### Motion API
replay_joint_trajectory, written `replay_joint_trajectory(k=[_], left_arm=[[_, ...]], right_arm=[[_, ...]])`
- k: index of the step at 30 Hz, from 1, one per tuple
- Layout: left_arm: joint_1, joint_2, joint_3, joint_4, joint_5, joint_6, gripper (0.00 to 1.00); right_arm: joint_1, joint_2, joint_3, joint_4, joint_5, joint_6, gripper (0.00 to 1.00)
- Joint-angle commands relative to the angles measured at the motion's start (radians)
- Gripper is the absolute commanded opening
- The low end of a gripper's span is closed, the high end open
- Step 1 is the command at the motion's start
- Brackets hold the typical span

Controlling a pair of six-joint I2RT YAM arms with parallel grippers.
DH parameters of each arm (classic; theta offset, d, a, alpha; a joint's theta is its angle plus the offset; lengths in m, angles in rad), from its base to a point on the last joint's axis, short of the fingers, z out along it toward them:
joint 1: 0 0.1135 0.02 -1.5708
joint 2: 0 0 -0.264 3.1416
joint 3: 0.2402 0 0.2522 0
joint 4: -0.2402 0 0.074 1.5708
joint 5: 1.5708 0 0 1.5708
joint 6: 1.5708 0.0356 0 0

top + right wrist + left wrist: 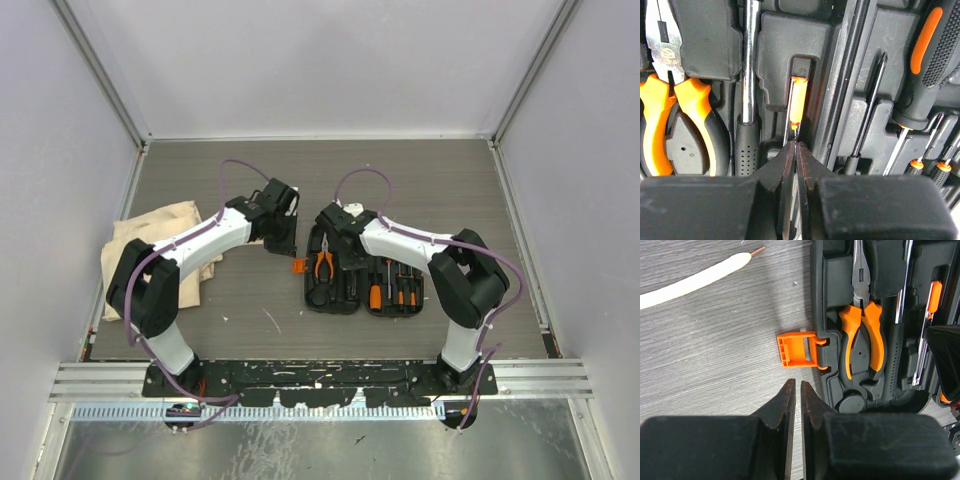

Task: Sort the tools into containers
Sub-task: Adjust the utility knife in the storage box.

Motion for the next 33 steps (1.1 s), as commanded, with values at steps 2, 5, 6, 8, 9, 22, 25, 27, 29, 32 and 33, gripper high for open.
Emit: replay_joint_trajectory(k=[2, 5, 6, 8, 9, 22, 25, 27, 29, 32, 33], left_arm=[[0.007, -0.009, 0.046, -0.002, 0.008, -0.003, 0.1], [0.007, -0.01, 0.049, -0.003, 0.009, -0.003, 0.1], [0.007, -0.01, 0.05, -0.005, 0.009, -0.003, 0.09], [0.007, -0.009, 0.05, -0.005, 0.01, -0.003, 0.09], [0.007, -0.009, 0.05, -0.004, 0.01, -0.003, 0.09], [0.008, -0.01, 0.054, -0.005, 0.013, -0.006, 0.1], [0.007, -0.009, 0.052, -0.005, 0.015, -0.007, 0.09], [0.007, -0.01, 0.053, -0.005, 0.02, -0.007, 0.09], [0.008, -0.009, 0.052, -0.004, 0.023, -0.01, 0.09], [0.008, -0.013, 0.05, -0.004, 0.022, -0.01, 0.09], [0.008, -0.014, 0.049, -0.004, 0.022, -0.011, 0.09]], right_arm=[[0.015, 0.019, 0.049, -0.05, -0.108, 0.044, 0.17], [0.015, -0.017, 0.084, -0.073, -0.072, 0.042, 0.18], [0.015, -0.028, 0.092, -0.079, -0.066, 0.042, 0.18], [0.015, -0.051, 0.104, -0.086, -0.057, 0.043, 0.19], [0.015, -0.063, 0.107, -0.087, -0.052, 0.044, 0.19], [0.014, -0.096, 0.074, -0.079, -0.026, 0.049, 0.21], [0.01, -0.082, 0.066, -0.064, -0.032, 0.047, 0.21], [0.009, -0.068, 0.064, -0.056, -0.031, 0.043, 0.21], [0.005, -0.056, 0.062, -0.046, -0.033, 0.043, 0.22], [-0.003, -0.039, 0.054, -0.02, -0.049, 0.039, 0.25], [-0.006, -0.035, 0.051, -0.01, -0.059, 0.039, 0.25]])
